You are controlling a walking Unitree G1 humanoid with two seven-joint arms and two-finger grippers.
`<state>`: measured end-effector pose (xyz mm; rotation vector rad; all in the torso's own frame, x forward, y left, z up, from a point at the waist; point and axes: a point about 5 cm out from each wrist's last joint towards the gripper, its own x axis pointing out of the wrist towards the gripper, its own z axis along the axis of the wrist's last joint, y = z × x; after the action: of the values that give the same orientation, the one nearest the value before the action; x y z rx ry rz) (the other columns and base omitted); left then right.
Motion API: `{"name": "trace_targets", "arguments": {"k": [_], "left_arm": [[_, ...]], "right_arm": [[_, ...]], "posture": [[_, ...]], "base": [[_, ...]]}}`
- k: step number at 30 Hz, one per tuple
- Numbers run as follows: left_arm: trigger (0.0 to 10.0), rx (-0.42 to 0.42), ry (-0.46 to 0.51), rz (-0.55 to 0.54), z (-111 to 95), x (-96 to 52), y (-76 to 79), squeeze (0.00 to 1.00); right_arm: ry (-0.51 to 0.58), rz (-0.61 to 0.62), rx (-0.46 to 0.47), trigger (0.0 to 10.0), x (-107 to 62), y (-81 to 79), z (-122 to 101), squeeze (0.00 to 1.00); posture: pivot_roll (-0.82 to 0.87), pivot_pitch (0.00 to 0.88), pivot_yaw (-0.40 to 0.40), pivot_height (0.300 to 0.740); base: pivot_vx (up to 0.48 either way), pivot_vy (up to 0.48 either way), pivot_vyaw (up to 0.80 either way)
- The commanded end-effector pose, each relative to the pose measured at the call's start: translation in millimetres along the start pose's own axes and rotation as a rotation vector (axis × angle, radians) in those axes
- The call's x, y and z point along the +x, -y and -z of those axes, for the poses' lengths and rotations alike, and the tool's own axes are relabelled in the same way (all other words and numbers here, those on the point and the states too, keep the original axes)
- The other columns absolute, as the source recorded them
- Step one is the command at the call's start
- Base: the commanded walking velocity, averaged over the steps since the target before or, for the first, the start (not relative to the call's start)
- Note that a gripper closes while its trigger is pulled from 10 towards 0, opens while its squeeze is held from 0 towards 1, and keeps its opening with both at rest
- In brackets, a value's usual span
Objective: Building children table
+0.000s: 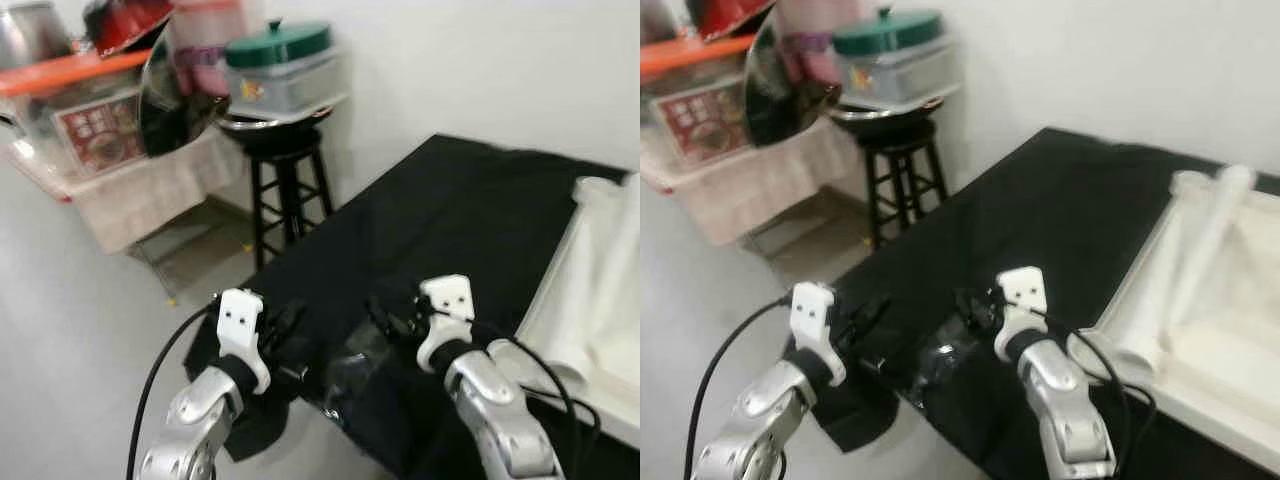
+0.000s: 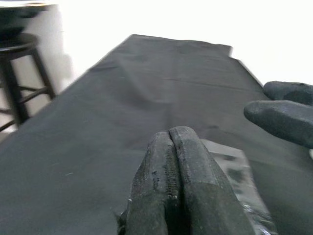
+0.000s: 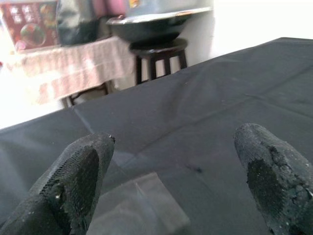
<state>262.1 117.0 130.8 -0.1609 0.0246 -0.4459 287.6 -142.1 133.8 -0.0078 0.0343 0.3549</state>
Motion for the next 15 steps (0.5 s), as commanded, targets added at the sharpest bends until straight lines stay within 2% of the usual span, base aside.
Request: {"name": "trace_targets", "arguments": {"k": [1,11,13,15], "left_arm": [[10.0,-0.005,-0.002,0.002,0.5,-0.8,-1.3,0.00],[10.0,-0.021,0.006,0.003,0.6,0.7,-3.2,0.00],[10.0,-0.021,0.011,0.003,0.5,1.3,-2.9,0.00],[10.0,-0.022,0.030,-0.001,-0.4,4.3,-2.4,0.00]], "right_arm": [[-0.006,-0.012,0.015,10.0,0.7,-2.1,1.4,0.00],[-0.012,-0.027,-0.024,10.0,0.4,-4.4,2.5,0.00],[-0.014,-0.028,-0.025,10.0,0.1,-4.1,3.0,0.00],[-0.026,-0.031,-0.040,10.0,-0.4,-2.0,5.0,0.00]], "posture": [[-0.08,0.000,0.051,0.740],[-0.08,0.000,0.009,0.740],[-0.08,0.000,-0.011,0.740],[-0.10,0.000,-0.074,0.740]], "base": [[0.000,0.000,-0.80],[0.000,0.000,-0.80],[0.000,0.000,-0.80],[0.000,0.000,-0.80]]}}
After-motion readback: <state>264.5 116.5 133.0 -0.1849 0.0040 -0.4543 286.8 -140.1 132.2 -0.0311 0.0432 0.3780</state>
